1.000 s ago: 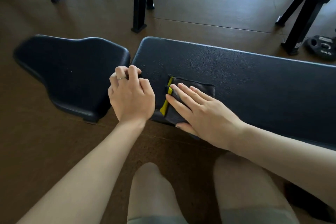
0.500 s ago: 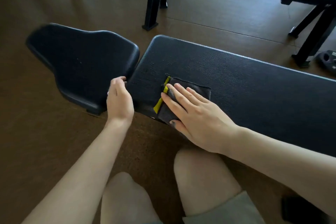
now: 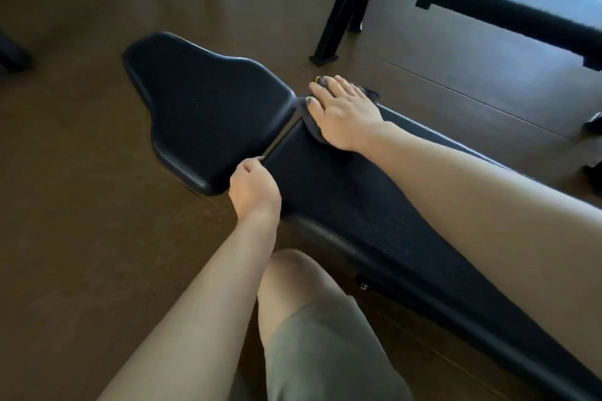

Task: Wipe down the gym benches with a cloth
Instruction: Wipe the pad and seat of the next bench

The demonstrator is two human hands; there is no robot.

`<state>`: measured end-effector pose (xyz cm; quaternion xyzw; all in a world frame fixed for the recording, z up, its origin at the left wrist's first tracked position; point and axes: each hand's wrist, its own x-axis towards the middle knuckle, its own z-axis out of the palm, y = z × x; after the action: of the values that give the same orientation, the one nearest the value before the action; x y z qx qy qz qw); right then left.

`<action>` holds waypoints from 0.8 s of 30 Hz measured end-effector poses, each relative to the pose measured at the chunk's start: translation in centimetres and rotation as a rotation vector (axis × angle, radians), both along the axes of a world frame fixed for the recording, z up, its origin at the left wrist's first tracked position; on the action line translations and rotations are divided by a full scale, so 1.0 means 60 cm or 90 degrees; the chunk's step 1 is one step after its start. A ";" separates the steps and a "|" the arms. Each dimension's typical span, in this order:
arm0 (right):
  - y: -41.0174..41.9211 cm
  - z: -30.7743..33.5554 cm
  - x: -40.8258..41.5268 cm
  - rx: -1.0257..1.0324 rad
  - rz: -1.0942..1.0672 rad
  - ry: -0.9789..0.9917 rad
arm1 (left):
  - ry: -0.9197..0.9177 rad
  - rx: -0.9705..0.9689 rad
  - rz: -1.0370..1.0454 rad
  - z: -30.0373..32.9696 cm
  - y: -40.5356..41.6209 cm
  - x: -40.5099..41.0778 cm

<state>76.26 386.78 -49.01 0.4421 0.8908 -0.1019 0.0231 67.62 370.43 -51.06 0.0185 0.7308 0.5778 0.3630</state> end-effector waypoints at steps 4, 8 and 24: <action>-0.009 -0.008 -0.021 -0.012 -0.047 -0.003 | -0.143 -0.060 0.157 0.021 0.020 0.009; -0.115 -0.027 -0.010 0.072 0.197 0.102 | -0.092 -0.040 0.286 0.024 0.036 0.023; -0.044 0.006 0.171 0.062 -0.075 -0.027 | -0.021 -0.065 0.296 0.034 0.036 0.036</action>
<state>86.52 384.16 -48.64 0.4966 0.8664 -0.0502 0.0145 69.79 372.62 -49.02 -0.1781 0.7374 0.6085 0.2329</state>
